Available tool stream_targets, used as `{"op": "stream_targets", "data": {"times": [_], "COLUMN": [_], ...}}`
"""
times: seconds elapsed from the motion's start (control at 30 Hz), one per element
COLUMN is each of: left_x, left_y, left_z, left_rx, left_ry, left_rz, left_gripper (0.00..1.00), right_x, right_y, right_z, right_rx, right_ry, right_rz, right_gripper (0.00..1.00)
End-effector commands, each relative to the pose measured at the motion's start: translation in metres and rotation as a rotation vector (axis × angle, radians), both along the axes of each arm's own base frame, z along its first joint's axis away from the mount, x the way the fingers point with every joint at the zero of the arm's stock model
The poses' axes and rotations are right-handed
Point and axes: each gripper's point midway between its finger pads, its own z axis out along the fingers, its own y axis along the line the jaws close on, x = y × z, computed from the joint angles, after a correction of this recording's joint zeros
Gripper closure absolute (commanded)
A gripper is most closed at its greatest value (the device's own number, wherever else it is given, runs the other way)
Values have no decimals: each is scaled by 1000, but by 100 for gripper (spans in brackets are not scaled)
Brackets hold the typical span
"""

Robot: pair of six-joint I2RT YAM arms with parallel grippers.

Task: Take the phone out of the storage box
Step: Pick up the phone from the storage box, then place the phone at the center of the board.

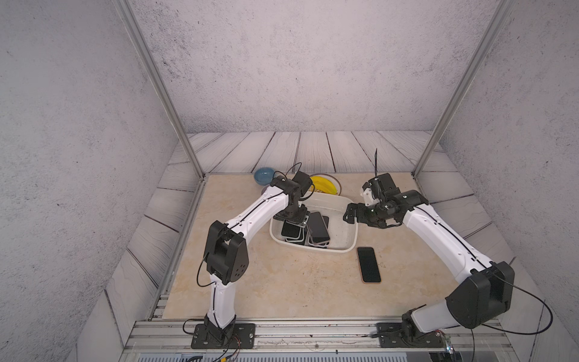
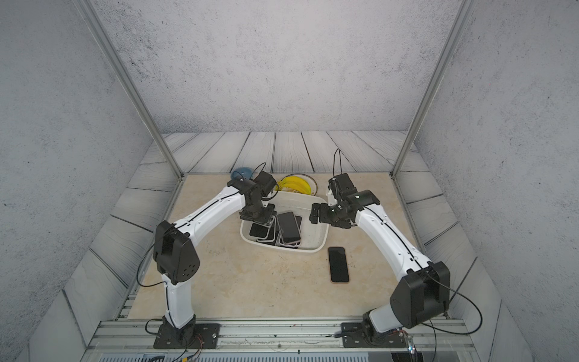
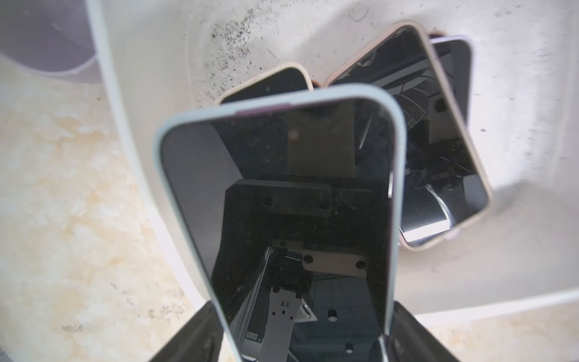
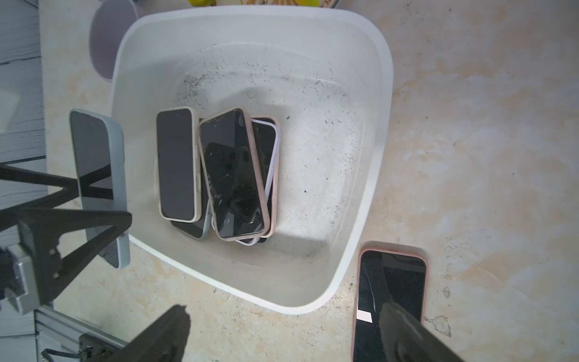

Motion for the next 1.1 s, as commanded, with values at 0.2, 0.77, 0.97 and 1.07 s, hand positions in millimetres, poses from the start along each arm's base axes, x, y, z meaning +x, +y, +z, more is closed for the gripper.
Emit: {"op": "stream_targets", "data": {"times": [0.2, 0.77, 0.97, 1.07], "left_x": [-61, -153, -158, -158], "left_y": [53, 90, 98, 96], "left_z": [14, -58, -84, -95], "left_rx": [18, -139, -108, -100], "left_ry": [26, 126, 134, 149], "left_rz": [56, 285, 301, 288], "left_gripper": [30, 30, 30, 30], "right_x": [6, 8, 1, -3], "right_y": [25, 41, 41, 38], "right_z": [2, -8, -5, -4], "right_rx": [129, 212, 227, 220], "right_ry": [41, 73, 69, 68], "right_rz": [41, 56, 69, 70], "right_gripper": [0, 0, 0, 0]}}
